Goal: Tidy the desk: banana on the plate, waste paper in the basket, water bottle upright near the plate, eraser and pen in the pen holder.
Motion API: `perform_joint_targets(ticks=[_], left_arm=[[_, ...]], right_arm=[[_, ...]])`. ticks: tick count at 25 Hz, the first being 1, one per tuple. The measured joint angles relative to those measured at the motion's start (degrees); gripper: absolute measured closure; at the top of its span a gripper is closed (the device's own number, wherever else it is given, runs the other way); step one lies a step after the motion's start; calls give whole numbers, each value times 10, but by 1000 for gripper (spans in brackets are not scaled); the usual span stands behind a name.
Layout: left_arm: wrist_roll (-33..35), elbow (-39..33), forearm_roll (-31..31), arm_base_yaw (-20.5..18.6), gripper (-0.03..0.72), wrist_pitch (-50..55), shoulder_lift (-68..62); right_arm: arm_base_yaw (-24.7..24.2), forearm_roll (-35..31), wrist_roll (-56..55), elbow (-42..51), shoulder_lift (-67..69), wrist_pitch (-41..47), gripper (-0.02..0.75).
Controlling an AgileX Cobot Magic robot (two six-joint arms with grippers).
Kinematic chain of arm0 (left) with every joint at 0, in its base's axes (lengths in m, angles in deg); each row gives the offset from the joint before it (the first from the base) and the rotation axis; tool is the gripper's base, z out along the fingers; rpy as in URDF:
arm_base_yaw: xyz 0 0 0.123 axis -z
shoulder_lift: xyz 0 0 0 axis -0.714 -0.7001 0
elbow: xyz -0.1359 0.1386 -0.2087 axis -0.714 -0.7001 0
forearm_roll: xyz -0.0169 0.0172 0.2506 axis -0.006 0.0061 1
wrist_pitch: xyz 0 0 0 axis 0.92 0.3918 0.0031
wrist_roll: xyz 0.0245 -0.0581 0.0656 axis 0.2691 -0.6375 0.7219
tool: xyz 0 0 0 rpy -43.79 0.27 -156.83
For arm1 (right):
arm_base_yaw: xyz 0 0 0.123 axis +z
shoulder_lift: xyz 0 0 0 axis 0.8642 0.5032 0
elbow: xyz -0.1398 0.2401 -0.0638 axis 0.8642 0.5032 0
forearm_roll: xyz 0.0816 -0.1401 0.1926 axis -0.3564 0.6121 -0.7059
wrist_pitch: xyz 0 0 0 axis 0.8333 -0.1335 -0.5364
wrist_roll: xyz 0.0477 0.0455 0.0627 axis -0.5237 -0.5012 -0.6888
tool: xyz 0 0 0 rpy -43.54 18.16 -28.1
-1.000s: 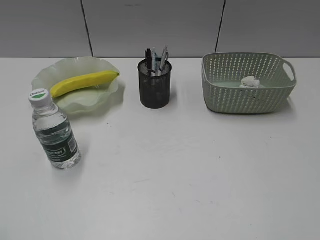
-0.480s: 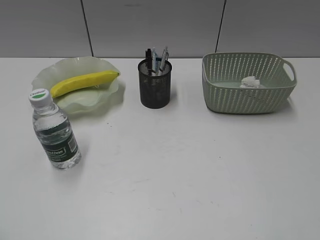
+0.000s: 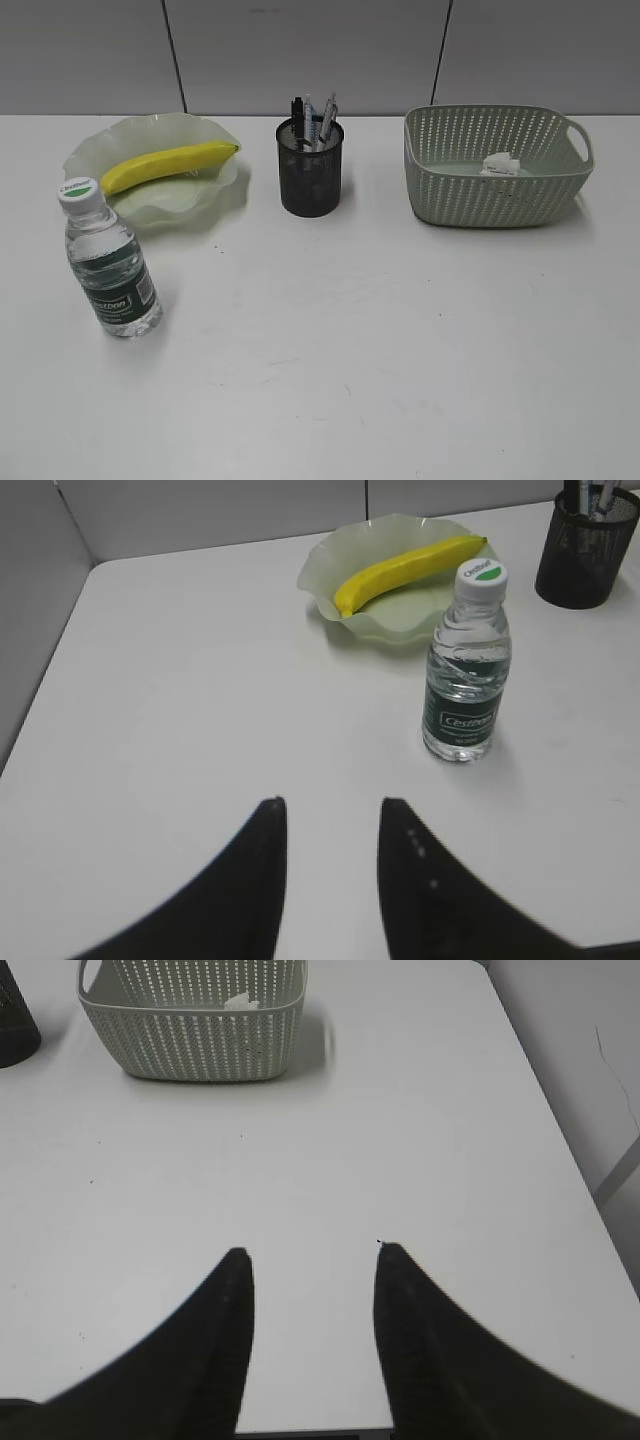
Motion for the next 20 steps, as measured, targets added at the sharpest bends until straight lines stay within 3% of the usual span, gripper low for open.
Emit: perform_joint_targets(ticks=[20], left_arm=[[0,0,0,0,452,0,0]], right_arm=[[0,0,0,0,0,0,407]])
